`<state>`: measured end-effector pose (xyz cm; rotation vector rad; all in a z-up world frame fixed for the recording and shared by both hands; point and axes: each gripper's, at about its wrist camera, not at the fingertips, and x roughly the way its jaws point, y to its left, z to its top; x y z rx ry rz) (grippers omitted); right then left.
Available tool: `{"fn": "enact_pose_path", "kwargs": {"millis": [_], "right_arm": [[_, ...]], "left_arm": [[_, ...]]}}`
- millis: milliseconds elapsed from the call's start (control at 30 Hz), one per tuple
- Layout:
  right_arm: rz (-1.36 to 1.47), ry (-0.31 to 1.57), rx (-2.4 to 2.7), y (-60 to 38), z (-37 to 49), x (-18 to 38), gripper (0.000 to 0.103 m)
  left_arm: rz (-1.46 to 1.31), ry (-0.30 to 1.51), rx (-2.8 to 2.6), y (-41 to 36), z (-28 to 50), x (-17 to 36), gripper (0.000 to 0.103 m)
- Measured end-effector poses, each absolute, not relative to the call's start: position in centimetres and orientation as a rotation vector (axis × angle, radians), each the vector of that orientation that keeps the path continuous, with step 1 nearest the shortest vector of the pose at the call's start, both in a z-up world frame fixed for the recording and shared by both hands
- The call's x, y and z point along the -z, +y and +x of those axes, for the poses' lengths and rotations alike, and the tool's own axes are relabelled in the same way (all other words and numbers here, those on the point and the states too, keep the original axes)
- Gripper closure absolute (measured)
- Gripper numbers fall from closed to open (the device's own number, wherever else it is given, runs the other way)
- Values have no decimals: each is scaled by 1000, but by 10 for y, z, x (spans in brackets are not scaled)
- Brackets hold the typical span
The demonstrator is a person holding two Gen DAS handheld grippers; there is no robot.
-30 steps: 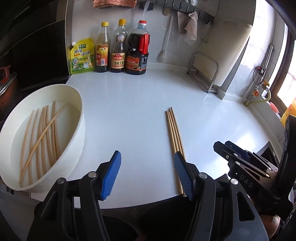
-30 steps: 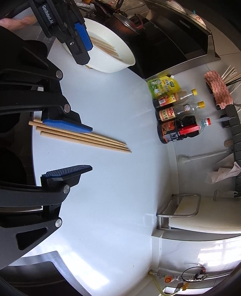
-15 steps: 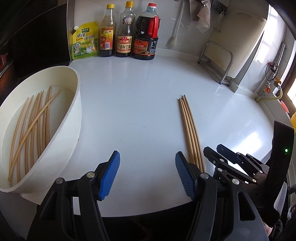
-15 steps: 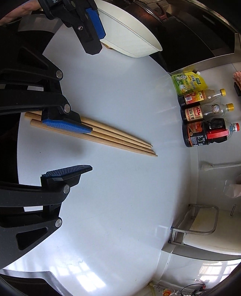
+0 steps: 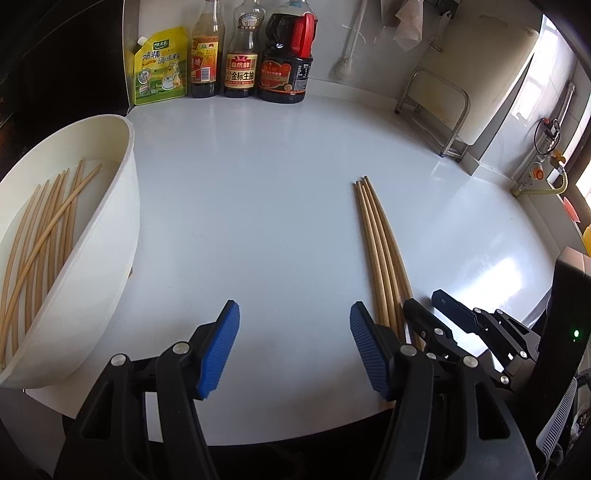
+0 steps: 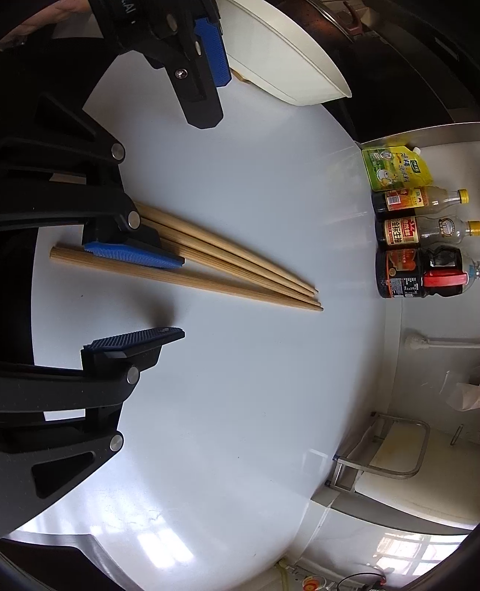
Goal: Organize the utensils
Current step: 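Move both open tools back over the remaining chopsticks on the counter, then close the right tool on a single chopstick while the left tool grasps another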
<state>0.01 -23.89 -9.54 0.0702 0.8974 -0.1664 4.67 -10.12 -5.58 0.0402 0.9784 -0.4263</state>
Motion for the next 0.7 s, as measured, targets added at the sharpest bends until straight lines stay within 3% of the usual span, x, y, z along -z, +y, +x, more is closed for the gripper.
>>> {"fn": "enact_pose_path", "kwargs": {"millis": [33, 100, 700], "right_arm": [[69, 897, 168, -240, -1, 95, 86], [68, 898, 178, -243, -3, 95, 96], [197, 897, 213, -287, -34, 94, 96]], "left_arm": [[40, 978, 428, -103, 47, 57, 42], [41, 982, 434, -109, 49, 59, 42], [112, 1019, 457, -149, 55, 80, 39]]}}
